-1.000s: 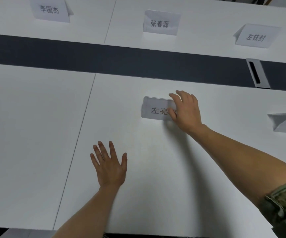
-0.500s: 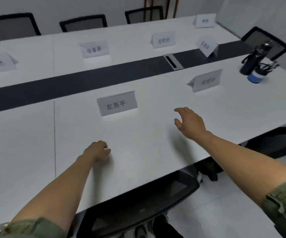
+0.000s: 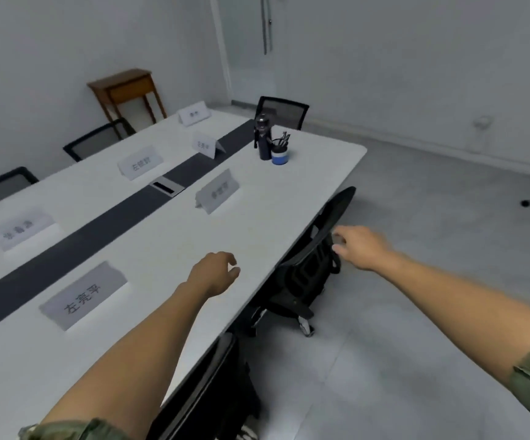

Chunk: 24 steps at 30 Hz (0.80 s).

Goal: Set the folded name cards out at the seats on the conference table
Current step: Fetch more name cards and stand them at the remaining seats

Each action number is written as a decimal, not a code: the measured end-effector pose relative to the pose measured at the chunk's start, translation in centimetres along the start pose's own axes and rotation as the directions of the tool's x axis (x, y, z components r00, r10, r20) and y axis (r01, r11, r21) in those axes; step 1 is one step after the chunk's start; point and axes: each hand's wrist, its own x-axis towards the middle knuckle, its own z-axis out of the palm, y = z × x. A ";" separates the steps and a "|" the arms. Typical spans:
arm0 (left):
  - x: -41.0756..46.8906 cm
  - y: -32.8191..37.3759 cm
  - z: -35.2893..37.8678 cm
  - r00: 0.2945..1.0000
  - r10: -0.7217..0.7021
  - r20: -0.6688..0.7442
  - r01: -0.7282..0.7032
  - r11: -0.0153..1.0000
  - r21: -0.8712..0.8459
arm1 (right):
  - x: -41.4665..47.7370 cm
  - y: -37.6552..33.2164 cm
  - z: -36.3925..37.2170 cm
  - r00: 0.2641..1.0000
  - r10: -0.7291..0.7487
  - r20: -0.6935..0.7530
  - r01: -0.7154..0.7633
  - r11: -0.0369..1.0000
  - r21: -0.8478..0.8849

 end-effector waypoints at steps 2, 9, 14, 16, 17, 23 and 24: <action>1.8 6.0 0.4 0.998 0.067 -0.006 -0.067 0.998 0.023 | -1.8 5.9 -2.1 0.996 0.081 -0.032 -0.081 0.997 -0.006; 7.1 26.0 3.6 0.970 0.245 0.001 -0.245 0.969 -0.017 | -5.7 25.5 -7.3 0.965 0.238 -0.107 -0.241 0.970 -0.022; 10.9 36.9 6.2 0.937 0.343 0.065 -0.344 0.939 0.012 | -6.3 36.2 -10.2 0.930 0.355 -0.099 -0.356 0.935 0.012; 12.8 39.2 6.4 0.934 0.350 0.075 -0.353 0.935 0.026 | -5.4 38.7 -10.7 0.925 0.365 -0.104 -0.365 0.931 0.021; 14.3 40.5 6.5 0.935 0.345 0.083 -0.348 0.937 0.032 | -4.4 40.2 -11.0 0.924 0.366 -0.106 -0.366 0.930 0.024; 26.0 47.0 6.6 0.938 0.338 0.079 -0.342 0.939 0.041 | 4.2 47.5 -12.9 0.926 0.361 -0.108 -0.361 0.932 0.021; 28.3 48.0 6.7 0.935 0.346 0.080 -0.349 0.936 0.040 | 6.0 48.7 -13.3 0.927 0.359 -0.109 -0.359 0.933 0.022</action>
